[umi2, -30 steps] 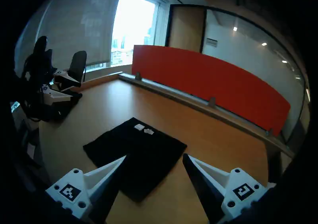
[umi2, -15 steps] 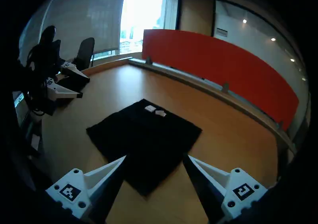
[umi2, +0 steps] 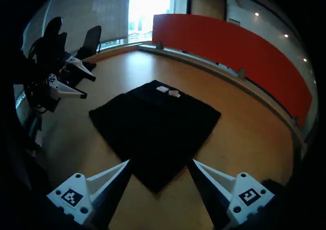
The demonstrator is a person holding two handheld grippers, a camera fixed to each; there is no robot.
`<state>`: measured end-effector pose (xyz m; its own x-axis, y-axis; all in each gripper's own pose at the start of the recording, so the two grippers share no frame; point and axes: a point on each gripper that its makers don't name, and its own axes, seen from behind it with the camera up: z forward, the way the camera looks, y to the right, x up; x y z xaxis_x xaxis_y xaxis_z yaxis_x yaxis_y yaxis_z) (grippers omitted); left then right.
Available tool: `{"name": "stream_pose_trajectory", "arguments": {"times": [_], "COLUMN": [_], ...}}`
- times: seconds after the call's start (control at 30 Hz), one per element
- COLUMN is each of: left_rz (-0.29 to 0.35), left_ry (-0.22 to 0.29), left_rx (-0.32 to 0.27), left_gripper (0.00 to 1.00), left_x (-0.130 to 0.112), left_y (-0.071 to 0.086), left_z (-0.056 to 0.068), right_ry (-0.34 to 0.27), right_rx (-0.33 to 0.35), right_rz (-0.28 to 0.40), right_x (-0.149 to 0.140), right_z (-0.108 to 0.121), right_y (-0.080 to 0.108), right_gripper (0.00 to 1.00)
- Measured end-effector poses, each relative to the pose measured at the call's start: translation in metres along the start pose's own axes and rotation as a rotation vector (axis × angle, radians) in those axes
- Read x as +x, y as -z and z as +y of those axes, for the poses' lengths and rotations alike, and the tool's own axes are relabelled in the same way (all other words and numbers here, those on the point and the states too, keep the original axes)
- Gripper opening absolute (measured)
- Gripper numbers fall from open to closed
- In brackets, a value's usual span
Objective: Fold towel
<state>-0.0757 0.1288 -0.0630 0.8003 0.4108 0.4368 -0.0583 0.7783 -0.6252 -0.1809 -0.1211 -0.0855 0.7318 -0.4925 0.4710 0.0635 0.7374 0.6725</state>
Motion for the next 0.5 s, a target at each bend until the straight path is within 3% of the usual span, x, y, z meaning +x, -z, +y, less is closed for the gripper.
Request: {"name": "stream_pose_trajectory", "arguments": {"times": [0.5], "left_rz": [-0.094], "left_ry": [-0.022], "left_rx": [-0.044], "left_gripper": [0.95], "left_x": [-0.036], "left_y": [-0.029], "left_z": [0.012], "right_ry": [0.028], "right_rx": [0.022], "right_rz": [-0.088], "right_x": [-0.04], "right_z": [-0.005], "right_y": [-0.017], "right_gripper": [1.0]}}
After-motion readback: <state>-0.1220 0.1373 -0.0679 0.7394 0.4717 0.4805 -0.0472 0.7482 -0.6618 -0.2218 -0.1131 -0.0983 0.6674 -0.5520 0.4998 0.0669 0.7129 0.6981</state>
